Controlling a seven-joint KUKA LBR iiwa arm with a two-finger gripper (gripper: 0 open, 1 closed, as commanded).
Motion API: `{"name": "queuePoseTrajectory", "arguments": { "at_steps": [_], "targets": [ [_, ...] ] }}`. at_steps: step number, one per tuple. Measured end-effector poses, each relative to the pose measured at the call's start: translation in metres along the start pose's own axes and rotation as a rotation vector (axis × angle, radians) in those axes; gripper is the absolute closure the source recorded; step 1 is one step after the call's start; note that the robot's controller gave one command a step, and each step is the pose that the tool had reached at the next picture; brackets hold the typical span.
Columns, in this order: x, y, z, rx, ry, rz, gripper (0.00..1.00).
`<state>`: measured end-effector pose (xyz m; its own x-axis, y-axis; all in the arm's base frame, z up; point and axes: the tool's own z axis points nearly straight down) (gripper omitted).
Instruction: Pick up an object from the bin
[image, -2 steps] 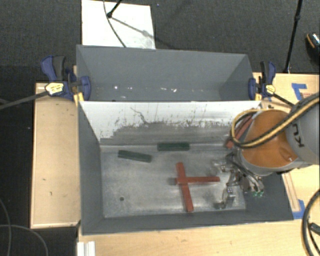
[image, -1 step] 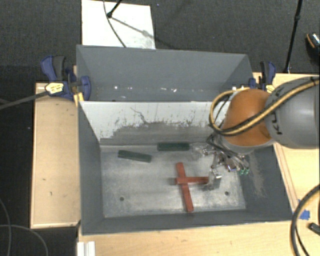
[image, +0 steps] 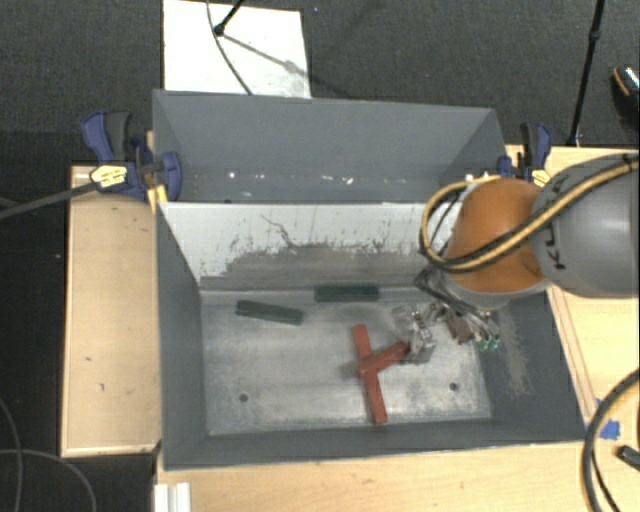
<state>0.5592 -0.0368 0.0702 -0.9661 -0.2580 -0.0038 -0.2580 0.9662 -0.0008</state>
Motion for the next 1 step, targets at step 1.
{"name": "queuePoseTrajectory", "arguments": {
  "at_steps": [1],
  "targets": [
    [-0.0137,-0.0024,-0.1768,0.003,-0.007,-0.346,1.0]
  ]
}}
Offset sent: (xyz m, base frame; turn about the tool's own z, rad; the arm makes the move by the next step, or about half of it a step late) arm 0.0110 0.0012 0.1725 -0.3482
